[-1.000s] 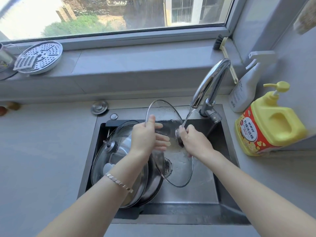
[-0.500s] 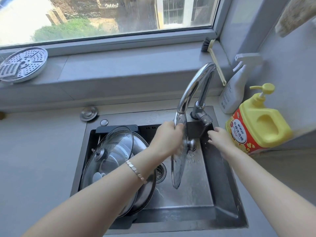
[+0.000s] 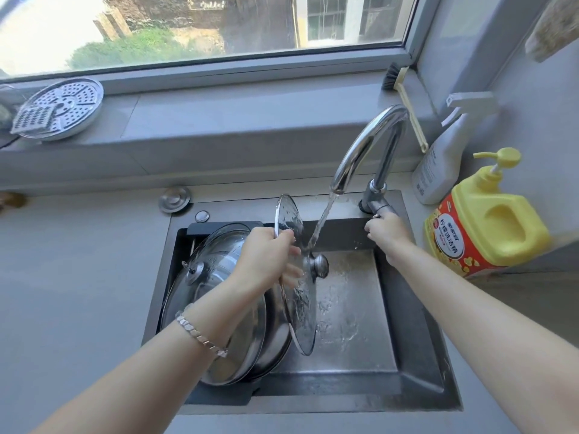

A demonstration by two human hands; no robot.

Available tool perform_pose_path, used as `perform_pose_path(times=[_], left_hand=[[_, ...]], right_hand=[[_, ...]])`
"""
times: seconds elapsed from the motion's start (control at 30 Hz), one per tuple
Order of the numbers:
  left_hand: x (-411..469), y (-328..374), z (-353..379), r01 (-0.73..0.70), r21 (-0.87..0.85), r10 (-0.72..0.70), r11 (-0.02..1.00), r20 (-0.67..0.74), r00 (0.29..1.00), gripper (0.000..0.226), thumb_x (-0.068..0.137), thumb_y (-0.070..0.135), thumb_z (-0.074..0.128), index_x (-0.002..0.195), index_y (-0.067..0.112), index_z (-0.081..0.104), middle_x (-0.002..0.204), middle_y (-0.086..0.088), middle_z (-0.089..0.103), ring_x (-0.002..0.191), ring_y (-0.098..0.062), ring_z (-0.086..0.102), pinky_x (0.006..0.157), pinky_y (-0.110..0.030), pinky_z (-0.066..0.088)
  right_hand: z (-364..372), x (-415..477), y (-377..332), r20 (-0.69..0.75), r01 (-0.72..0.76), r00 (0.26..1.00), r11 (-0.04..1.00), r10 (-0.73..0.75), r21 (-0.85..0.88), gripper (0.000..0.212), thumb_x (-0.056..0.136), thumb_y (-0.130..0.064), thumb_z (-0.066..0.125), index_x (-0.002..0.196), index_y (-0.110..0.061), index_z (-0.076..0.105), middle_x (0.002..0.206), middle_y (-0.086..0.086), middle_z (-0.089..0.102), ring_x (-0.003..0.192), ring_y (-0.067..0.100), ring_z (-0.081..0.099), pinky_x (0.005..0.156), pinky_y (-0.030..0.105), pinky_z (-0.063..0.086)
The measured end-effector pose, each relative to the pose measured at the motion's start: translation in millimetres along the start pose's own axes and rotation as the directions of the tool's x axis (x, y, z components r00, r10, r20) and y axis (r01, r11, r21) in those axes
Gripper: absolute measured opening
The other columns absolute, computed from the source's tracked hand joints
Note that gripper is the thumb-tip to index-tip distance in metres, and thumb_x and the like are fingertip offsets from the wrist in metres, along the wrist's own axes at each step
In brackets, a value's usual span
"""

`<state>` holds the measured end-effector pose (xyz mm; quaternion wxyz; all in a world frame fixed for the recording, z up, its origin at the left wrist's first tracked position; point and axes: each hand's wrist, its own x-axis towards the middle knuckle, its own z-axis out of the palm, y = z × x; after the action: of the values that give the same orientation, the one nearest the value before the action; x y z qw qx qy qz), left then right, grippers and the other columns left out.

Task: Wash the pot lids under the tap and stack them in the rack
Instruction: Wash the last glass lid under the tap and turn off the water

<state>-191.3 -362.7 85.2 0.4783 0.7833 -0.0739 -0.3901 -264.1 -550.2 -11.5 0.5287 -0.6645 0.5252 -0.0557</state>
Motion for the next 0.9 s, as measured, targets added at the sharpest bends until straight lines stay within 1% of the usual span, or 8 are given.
perform_pose_path(times=[0.1,0.13,0.23,0.4,0.5,0.6,0.77,0.9], left_hand=[[-8.1,-1.1,-1.9,0.008,-0.017,-0.008,1.0,0.003,1.0,0.025,0.096,0.012,0.041,0.102,-0.009,0.053,0.093,-0.018,0.061,0.053,-0.031,0.06,0.044,-0.036,0.052],[-11.3,-1.2,-2.4,0.01,-0.024,-0.01,1.0,0.007,1.0,0.024,0.096,0.011,0.041,0.099,-0.009,0.053,0.093,-0.02,0.061,0.054,-0.032,0.061,0.045,-0.038,0.053],[-22.5,-0.2,-2.6,-0.006,-0.025,0.006,1.0,0.024,1.0,0.02,0.094,0.008,0.042,0.081,-0.003,0.053,0.087,-0.023,0.062,0.055,-0.034,0.06,0.048,-0.039,0.054],[-42.3,4.1,4.3,-0.047,-0.031,0.049,0.998,0.079,0.996,0.02,0.091,0.007,0.044,0.077,-0.003,0.053,0.078,-0.026,0.063,0.061,-0.043,0.064,0.055,-0.047,0.056],[-51.4,5.5,9.6,-0.065,-0.061,0.073,0.996,0.142,0.987,0.03,0.094,0.024,0.046,0.083,-0.002,0.058,0.078,-0.013,0.065,0.063,-0.036,0.067,0.052,-0.039,0.058],[-53.7,0.9,9.4,-0.067,-0.115,0.088,0.991,0.191,0.978,0.043,0.098,0.039,0.034,0.093,0.005,0.06,0.09,-0.012,0.067,0.061,-0.023,0.069,0.046,-0.03,0.055],[-52.9,-34.2,-4.6,-0.043,-0.004,0.043,0.999,0.124,0.991,0.018,0.097,0.019,0.041,0.092,0.012,0.057,0.099,-0.012,0.062,0.07,-0.019,0.064,0.058,-0.031,0.054],[-56.4,-60.1,-13.3,0.011,0.006,-0.012,1.0,0.085,0.996,0.02,0.096,0.011,0.039,0.103,0.011,0.057,0.09,-0.007,0.06,0.067,-0.017,0.063,0.06,-0.03,0.052]], right_hand=[[6.4,-30.9,-1.6,0.203,0.031,0.979,0.975,0.015,-0.219,0.068,0.087,-0.027,0.055,0.144,-0.008,0.023,0.13,0.012,0.045,0.116,0.029,0.048,0.09,0.035,0.04],[11.8,-47.0,-1.5,0.289,0.068,0.957,0.972,-0.001,-0.225,0.068,0.089,-0.036,0.052,0.145,-0.013,0.021,0.133,0.009,0.045,0.114,0.029,0.053,0.09,0.037,0.045],[24.2,-93.5,0.6,0.451,0.141,0.892,0.97,-0.037,-0.198,0.042,0.093,-0.046,0.039,0.128,-0.023,0.041,0.102,-0.002,0.056,0.081,0.021,0.065,0.068,0.033,0.056],[22.7,-118.4,16.1,0.358,0.264,0.92,0.929,-0.161,-0.259,0.03,0.097,-0.042,0.029,0.1,-0.016,0.044,0.08,0.002,0.057,0.068,0.021,0.058,0.065,0.037,0.051],[17.4,-120.3,28.3,0.261,0.291,0.938,0.927,-0.228,-0.237,0.034,0.099,-0.038,0.028,0.094,-0.01,0.046,0.076,0.001,0.055,0.072,0.019,0.052,0.068,0.035,0.04],[6.3,-120.0,37.5,0.185,0.306,0.942,0.943,-0.28,-0.131,0.036,0.099,-0.034,0.031,0.088,-0.005,0.047,0.074,0.001,0.049,0.071,0.015,0.046,0.069,0.033,0.037],[-13.6,-123.6,43.4,0.157,0.226,0.958,0.97,-0.239,0.093,0.028,0.096,-0.037,0.039,0.076,-0.018,0.044,0.074,0.0,0.045,0.074,0.019,0.043,0.073,0.036,0.037],[-27.0,-132.5,37.6,0.148,0.255,0.95,0.957,-0.275,0.138,0.025,0.099,-0.029,0.039,0.078,-0.018,0.046,0.071,-0.002,0.046,0.068,0.015,0.042,0.063,0.031,0.035]])
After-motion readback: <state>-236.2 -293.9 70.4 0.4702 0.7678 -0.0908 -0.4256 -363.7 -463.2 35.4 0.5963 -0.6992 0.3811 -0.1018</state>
